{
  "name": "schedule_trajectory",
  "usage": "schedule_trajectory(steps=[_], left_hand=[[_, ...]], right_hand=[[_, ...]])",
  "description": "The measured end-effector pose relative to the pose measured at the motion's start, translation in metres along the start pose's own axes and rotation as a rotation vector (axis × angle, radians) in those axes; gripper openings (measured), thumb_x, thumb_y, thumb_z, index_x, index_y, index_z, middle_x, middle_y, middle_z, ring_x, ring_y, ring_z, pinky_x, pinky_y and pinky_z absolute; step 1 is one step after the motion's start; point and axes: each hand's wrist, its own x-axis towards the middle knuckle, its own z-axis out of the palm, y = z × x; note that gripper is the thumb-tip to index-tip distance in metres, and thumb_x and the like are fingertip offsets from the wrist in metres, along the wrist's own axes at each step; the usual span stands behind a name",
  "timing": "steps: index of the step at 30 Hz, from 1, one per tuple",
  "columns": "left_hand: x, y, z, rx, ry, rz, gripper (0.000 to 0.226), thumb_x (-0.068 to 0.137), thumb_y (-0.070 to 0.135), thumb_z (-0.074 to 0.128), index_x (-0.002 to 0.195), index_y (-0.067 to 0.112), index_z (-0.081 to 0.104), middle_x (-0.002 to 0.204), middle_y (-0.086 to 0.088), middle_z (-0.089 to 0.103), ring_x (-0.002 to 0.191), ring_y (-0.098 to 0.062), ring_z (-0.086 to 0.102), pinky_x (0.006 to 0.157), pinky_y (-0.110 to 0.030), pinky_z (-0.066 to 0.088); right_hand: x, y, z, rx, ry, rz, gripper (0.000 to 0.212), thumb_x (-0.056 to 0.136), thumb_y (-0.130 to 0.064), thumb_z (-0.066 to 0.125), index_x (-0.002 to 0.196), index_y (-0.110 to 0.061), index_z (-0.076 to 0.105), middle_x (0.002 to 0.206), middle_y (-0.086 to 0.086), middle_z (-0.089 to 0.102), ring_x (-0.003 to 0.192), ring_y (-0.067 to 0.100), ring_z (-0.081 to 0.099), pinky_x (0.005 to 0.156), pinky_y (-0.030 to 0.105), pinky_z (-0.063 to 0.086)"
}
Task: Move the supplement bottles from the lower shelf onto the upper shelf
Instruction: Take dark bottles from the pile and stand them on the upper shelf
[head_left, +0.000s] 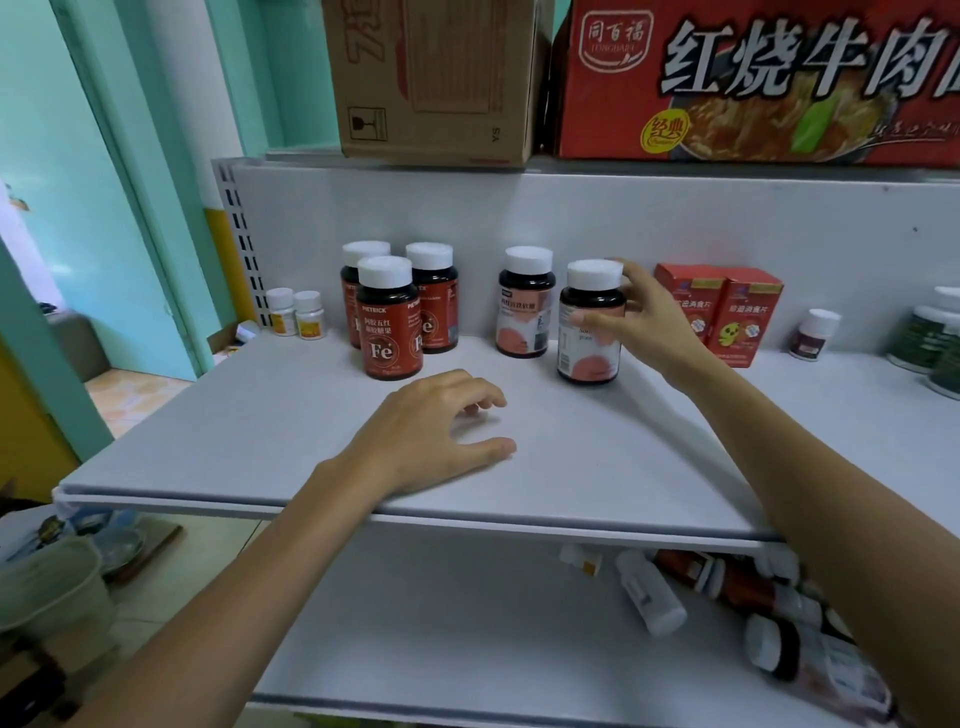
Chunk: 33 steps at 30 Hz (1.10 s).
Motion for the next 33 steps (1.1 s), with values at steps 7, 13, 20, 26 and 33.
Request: schedule_trajectory(steps=[7, 13, 20, 26, 33], left_hand=[[-0.001, -0.003, 0.001, -0.022, -0.005, -0.008, 0.036, 0.076, 0.052, 0.067, 0.105, 0.030, 0.063, 0.100, 0.020, 0.058, 0.091, 0.003, 0.054, 0.089, -0.027, 0.046], [-0.002, -0.005, 0.002, -0.016, -0.004, -0.012, 0.031, 0.078, 0.048, 0.068, 0.102, 0.031, 0.063, 0.101, 0.018, 0.061, 0.092, 0.001, 0.055, 0.089, -0.028, 0.047], [-0.007, -0.004, 0.000, -0.031, 0.002, -0.022, 0.031, 0.076, 0.047, 0.070, 0.101, 0.030, 0.064, 0.098, 0.018, 0.061, 0.090, 0.000, 0.055, 0.088, -0.028, 0.048], [-0.008, -0.004, -0.001, -0.041, 0.007, -0.027, 0.029, 0.075, 0.044, 0.072, 0.099, 0.030, 0.065, 0.098, 0.017, 0.062, 0.090, 0.000, 0.056, 0.088, -0.028, 0.048], [-0.008, -0.004, 0.000, -0.030, 0.011, -0.036, 0.029, 0.074, 0.044, 0.073, 0.098, 0.029, 0.065, 0.097, 0.016, 0.062, 0.089, 0.000, 0.055, 0.088, -0.027, 0.047]], right_hand=[[0.012, 0.000, 0.002, -0.098, 0.032, 0.023, 0.074, 0.075, -0.026, 0.078, 0.137, -0.027, 0.039, 0.117, -0.004, 0.056, 0.103, 0.014, 0.056, 0.088, 0.032, 0.047], [0.008, 0.001, 0.005, -0.236, 0.006, -0.015, 0.073, 0.072, -0.014, 0.079, 0.134, -0.015, 0.041, 0.123, 0.001, 0.057, 0.098, 0.010, 0.052, 0.081, 0.024, 0.041], [0.013, 0.003, 0.008, -0.298, -0.009, -0.044, 0.097, 0.074, -0.013, 0.079, 0.149, -0.022, 0.018, 0.136, 0.008, 0.050, 0.118, 0.022, 0.052, 0.094, 0.030, 0.042], [0.017, 0.007, 0.008, -0.307, 0.000, -0.095, 0.089, 0.074, -0.011, 0.078, 0.144, -0.029, 0.026, 0.131, 0.009, 0.053, 0.111, 0.020, 0.055, 0.086, 0.026, 0.043], [0.024, 0.008, 0.015, -0.312, 0.028, -0.116, 0.081, 0.071, -0.009, 0.079, 0.137, -0.021, 0.032, 0.120, 0.009, 0.053, 0.098, 0.017, 0.050, 0.079, 0.027, 0.041]])
